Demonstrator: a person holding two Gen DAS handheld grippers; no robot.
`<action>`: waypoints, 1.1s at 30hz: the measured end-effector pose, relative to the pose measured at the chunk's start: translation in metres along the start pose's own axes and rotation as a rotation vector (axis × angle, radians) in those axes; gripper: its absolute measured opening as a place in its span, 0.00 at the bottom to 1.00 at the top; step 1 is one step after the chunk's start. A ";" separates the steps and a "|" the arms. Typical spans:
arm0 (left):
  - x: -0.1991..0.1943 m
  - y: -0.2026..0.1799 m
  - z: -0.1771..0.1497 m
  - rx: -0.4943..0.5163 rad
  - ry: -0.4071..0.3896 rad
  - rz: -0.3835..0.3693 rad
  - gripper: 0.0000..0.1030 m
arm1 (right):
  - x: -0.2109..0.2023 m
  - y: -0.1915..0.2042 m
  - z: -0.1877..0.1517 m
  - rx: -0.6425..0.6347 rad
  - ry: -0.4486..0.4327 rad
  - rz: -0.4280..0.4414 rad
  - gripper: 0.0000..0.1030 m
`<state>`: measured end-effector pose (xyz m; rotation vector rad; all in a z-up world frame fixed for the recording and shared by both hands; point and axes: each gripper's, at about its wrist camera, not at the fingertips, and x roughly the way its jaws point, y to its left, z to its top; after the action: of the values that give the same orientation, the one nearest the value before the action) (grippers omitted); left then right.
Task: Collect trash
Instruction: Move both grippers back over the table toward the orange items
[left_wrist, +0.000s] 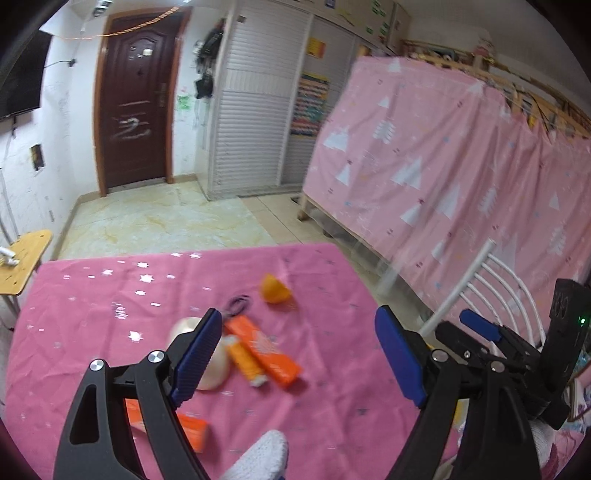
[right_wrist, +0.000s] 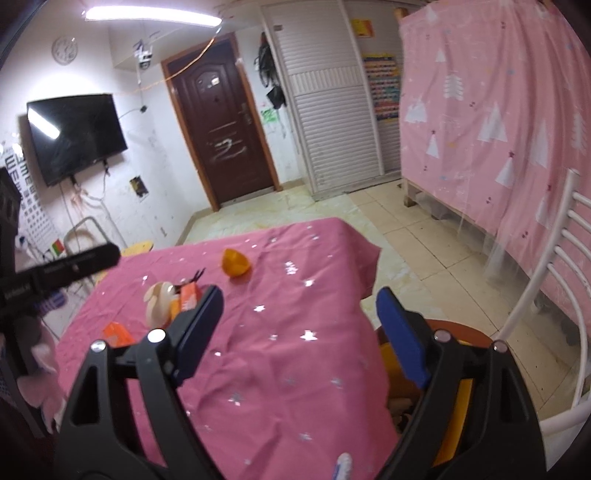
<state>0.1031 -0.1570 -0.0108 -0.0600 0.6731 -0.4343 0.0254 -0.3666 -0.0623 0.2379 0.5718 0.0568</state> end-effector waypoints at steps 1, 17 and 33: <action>-0.003 0.008 0.000 -0.004 -0.008 0.012 0.75 | 0.004 0.006 0.000 -0.012 0.008 0.004 0.79; -0.006 0.097 -0.042 0.101 0.107 0.120 0.89 | 0.061 0.074 -0.005 -0.125 0.143 0.051 0.79; 0.040 0.106 -0.079 0.191 0.268 0.044 0.90 | 0.105 0.110 -0.020 -0.203 0.251 0.028 0.79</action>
<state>0.1216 -0.0708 -0.1167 0.1968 0.8913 -0.4670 0.1042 -0.2433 -0.1076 0.0402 0.8072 0.1732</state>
